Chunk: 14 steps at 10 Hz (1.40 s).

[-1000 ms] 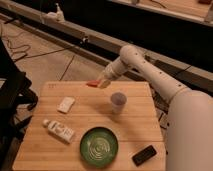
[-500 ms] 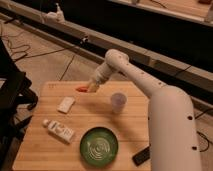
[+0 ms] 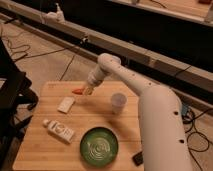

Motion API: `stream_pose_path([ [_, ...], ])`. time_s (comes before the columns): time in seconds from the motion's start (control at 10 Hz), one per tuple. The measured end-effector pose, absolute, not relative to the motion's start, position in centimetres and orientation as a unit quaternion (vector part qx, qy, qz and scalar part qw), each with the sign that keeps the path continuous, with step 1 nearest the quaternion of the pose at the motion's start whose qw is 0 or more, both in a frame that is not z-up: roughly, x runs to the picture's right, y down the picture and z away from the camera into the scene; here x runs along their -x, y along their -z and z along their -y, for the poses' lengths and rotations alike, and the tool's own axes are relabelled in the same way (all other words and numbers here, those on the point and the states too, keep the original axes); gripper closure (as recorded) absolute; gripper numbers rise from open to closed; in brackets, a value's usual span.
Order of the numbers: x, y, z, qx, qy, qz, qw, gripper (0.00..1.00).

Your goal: Place the pepper on the white sponge

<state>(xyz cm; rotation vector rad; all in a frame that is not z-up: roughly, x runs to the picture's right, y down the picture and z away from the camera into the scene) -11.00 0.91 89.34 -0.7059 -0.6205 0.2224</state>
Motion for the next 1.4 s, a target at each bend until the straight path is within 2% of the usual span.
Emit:
stream_pose_path([
  [0.7, 11.6, -89.2, -0.5, 0.334, -0.107, 0.307, 0.885, 1.00],
  [1.4, 19.7, -89.1, -3.7, 0.371, -0.060, 0.358, 0.855, 1.00],
])
